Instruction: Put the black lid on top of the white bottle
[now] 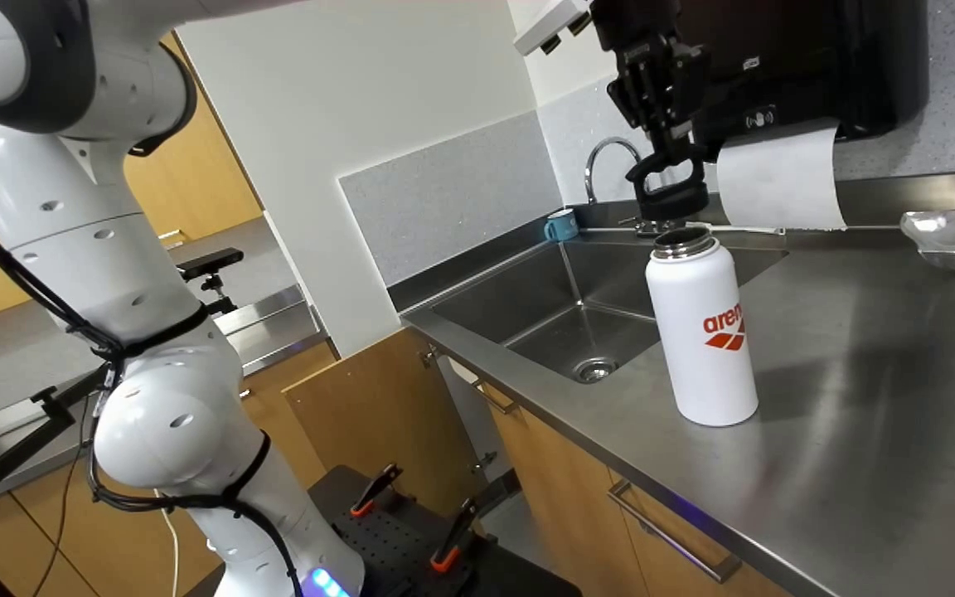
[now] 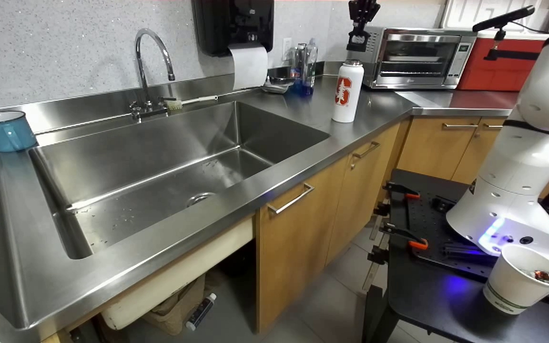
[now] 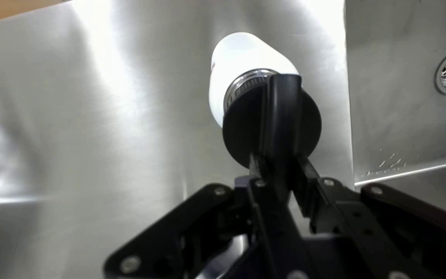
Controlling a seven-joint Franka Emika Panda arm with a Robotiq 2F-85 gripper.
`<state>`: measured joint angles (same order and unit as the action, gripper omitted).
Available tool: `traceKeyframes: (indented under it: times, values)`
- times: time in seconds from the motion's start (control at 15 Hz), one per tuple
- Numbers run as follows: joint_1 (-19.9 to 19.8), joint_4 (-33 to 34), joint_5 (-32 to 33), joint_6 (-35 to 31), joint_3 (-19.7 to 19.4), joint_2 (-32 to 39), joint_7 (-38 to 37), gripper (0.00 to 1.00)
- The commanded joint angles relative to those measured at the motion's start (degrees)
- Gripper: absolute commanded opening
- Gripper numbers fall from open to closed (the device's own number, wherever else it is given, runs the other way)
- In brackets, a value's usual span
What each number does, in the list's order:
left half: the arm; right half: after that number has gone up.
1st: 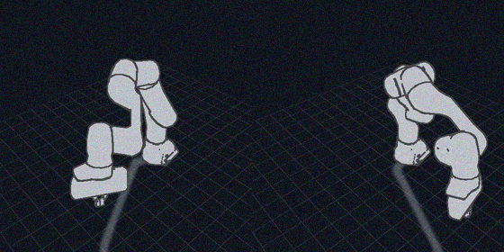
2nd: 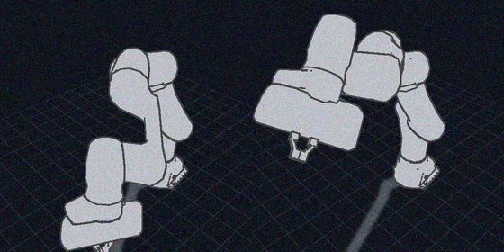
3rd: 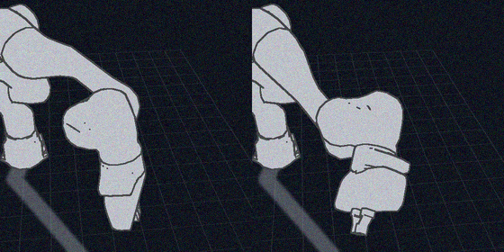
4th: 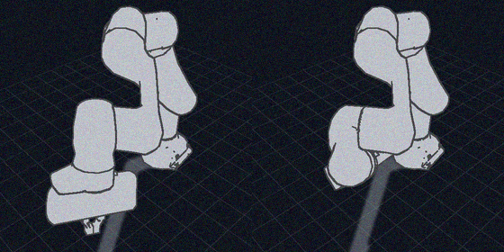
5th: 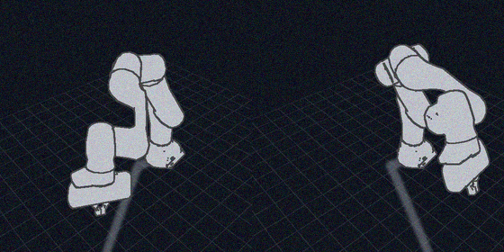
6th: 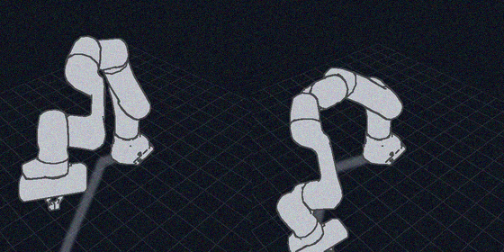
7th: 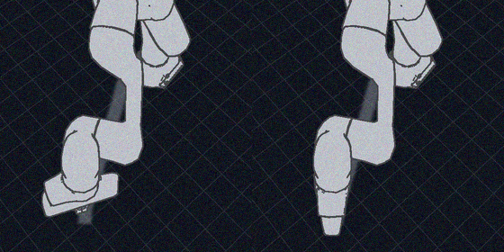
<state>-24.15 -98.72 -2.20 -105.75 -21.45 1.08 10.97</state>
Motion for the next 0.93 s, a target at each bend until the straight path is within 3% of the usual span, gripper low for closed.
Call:
traceKeyframes:
  times: [0.0, 0.73, 0.8, 0.87]
  values:
    - [1.34, -1.67, 1.62, -1.68, 0.23, 0.71, -0.92, 0.05]
    - [1.21, -3.63, 2.73, -3.34, -0.27, 0.46, -0.07, 0.05]
    - [1.19, -3.76, 2.6, -3.33, -0.27, 0.42, 0.0, 0.45]
    - [1.17, -4.06, 2.39, -3.5, -0.27, 0.2, 0.31, 0.46]
